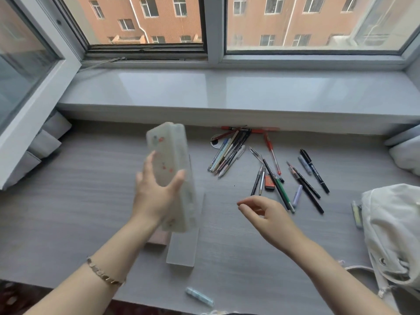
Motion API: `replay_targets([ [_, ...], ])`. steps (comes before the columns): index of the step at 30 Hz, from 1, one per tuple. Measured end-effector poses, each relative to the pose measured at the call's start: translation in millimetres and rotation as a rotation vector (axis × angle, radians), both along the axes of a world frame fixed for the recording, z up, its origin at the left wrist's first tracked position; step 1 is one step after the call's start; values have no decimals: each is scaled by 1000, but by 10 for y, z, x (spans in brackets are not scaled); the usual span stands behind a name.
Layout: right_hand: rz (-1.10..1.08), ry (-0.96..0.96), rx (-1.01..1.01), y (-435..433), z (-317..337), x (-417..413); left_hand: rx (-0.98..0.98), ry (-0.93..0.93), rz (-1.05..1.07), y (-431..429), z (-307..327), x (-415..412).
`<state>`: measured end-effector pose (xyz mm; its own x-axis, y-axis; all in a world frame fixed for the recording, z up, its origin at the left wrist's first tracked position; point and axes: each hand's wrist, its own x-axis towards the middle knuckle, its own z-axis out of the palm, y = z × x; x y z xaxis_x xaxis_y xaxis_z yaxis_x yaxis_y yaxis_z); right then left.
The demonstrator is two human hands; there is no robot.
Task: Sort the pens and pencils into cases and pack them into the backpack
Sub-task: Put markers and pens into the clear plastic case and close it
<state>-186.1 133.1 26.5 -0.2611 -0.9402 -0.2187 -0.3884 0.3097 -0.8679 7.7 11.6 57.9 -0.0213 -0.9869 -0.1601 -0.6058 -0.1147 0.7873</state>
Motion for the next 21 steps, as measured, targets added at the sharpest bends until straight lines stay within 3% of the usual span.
replay_targets([
  [3, -50, -231, 4, -27, 121, 65, 260, 377, -147, 308, 66, -416],
  [5, -26, -393, 6, -29, 165, 118, 435, 450, -182, 476, 13, -559],
  [11, 10, -522, 33, 241, 77, -38, 719, 655, -161, 737, -173, -687],
  [13, -1, -435, 85, 323, 38, -42, 737, 657, -162, 781, -199, -668],
  [17, 35, 22, 49, 381, 2, -2, 679, 597, -125, 886, -255, -662],
  [21, -26, 150, 22, 388, -3, 97, 538, 458, -155, 920, -296, -671],
])
